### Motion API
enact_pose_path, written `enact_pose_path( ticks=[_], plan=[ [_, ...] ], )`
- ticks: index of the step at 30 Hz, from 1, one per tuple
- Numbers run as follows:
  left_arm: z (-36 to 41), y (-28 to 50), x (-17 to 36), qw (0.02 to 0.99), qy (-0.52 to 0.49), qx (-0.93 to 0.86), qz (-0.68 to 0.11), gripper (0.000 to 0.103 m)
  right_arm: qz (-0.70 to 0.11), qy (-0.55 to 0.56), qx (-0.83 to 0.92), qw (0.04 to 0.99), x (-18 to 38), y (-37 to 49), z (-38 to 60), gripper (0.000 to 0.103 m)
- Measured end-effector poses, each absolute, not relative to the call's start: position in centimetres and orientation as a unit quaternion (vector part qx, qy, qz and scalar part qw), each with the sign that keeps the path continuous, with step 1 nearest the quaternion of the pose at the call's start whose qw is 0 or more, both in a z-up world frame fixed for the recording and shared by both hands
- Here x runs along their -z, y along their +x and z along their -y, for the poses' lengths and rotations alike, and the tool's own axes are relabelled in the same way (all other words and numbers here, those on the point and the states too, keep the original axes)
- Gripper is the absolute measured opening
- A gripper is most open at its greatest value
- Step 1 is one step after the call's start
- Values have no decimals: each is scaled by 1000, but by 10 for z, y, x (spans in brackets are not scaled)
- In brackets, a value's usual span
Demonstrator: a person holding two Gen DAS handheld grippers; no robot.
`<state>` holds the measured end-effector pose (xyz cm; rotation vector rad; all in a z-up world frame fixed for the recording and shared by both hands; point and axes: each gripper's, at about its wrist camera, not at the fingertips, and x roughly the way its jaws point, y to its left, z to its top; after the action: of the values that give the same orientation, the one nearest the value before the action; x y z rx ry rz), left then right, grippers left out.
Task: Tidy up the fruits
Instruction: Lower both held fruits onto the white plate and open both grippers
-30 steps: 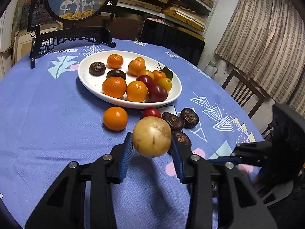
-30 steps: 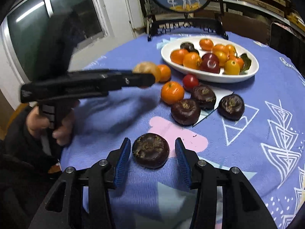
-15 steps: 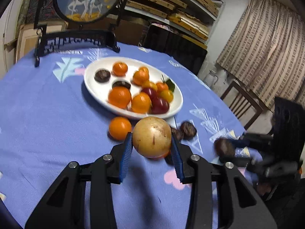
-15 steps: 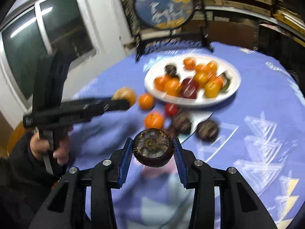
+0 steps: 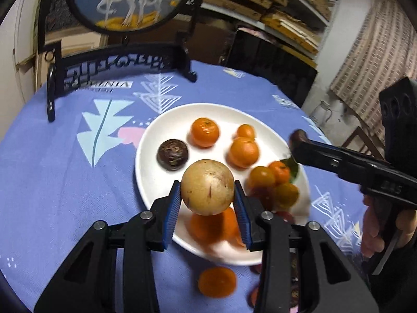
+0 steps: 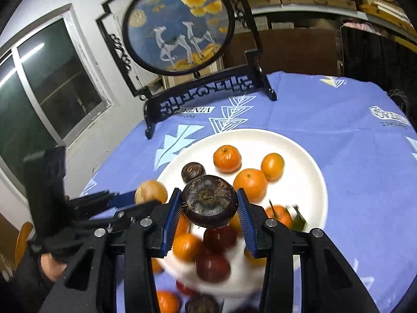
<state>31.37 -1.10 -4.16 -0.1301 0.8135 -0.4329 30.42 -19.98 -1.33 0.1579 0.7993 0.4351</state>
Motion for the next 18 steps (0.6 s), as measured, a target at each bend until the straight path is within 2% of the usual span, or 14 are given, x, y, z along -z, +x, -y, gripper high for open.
enact_pose_path(
  ticks=[3,4,5,7,12,18],
  plan=[
    [6,319,52,893,-69,200,-397,39,-392,68,-201,895,25,323,188,43],
    [5,320,53,893,-70,197,-398,44,-392,65,-199,896,29,327,185,43],
    [2,322,54,893,-75,195,-399,55,-388,62,-195,899,30,329,183,45],
    [-5,320,53,896,-91,191,-391,72,-378,64,-190,904,30,326,183,57],
    [-10,300,49,900,-90,201,-377,72,-372,82,-179,907,27,299,202,57],
    [4,251,54,893,-37,238,-381,72,-351,104,-157,917,35,233,243,57]
  ],
)
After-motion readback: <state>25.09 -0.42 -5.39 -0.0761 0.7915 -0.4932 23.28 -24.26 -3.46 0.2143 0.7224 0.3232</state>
